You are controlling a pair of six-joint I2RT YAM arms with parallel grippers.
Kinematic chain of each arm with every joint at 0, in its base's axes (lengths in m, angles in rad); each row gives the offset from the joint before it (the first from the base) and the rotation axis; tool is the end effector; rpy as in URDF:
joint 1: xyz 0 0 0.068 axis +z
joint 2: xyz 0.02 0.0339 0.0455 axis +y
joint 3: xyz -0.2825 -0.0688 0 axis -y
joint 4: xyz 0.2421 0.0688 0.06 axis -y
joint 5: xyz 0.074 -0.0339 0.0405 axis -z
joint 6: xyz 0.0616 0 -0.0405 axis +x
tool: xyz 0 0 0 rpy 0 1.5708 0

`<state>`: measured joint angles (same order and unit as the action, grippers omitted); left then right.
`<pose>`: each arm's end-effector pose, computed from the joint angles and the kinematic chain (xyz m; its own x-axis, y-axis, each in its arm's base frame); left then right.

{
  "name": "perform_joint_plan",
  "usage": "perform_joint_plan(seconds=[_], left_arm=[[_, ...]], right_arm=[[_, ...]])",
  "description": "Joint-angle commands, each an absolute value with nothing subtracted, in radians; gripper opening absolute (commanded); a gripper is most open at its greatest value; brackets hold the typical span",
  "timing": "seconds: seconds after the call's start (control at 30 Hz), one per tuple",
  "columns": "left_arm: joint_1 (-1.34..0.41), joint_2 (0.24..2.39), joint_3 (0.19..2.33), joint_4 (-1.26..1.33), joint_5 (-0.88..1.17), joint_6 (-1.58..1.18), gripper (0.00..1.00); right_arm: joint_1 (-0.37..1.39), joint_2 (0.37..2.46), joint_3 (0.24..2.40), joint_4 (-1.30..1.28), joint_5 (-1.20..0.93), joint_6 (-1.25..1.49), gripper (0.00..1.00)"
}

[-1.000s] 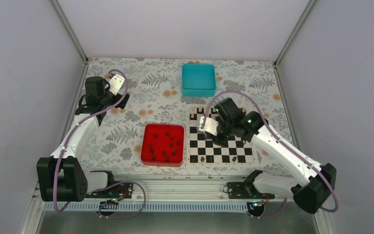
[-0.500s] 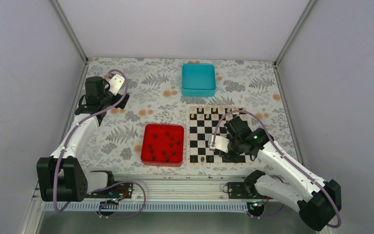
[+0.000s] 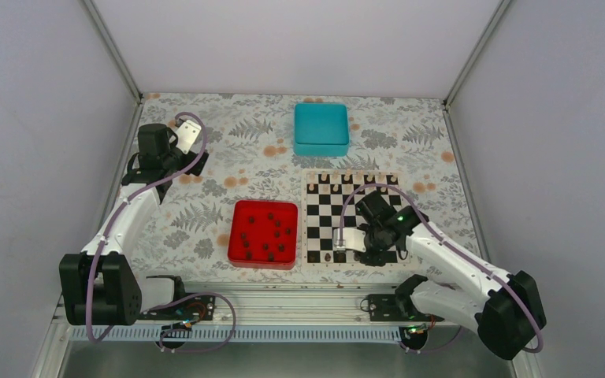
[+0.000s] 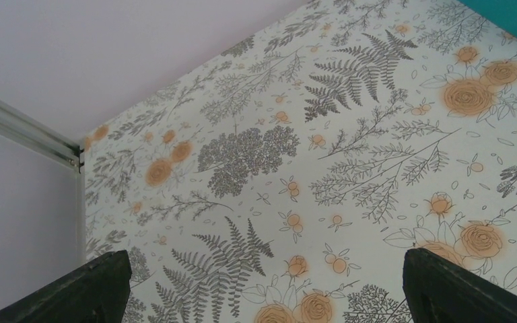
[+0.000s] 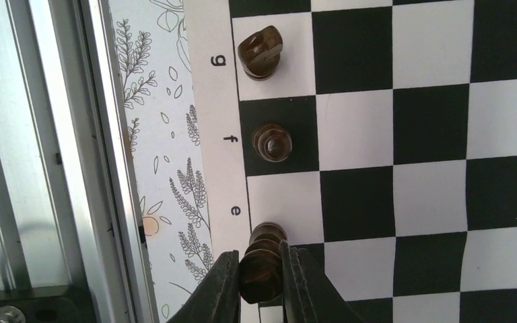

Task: Set up the chess pieces on the board
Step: Place the chess piece on the chessboard.

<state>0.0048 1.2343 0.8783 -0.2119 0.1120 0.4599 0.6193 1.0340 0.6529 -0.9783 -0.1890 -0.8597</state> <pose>0.2886 -0.0055 0.2793 -0.4423 0.4390 -0.7821 0.3189 0.8920 0.3203 0.1161 0.0970 0.1904 -0.0633 -0.9590 -0.2761 -0.9963 0.0771 -0.0391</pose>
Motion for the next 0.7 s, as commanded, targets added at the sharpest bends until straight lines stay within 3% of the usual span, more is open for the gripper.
perform_joint_plan(seconds=[0.0,0.67], left_arm=[[0.011,1.247,0.898,-0.208,0.100,0.458,1.00],[0.011,1.259,0.897,-0.202,0.098,0.462,1.00]], right_arm=[[0.612,1.047,0.638,-0.933,-0.222,-0.908,0.04],[0.611,1.111,0.628,-0.870,-0.234,-0.900,0.04]])
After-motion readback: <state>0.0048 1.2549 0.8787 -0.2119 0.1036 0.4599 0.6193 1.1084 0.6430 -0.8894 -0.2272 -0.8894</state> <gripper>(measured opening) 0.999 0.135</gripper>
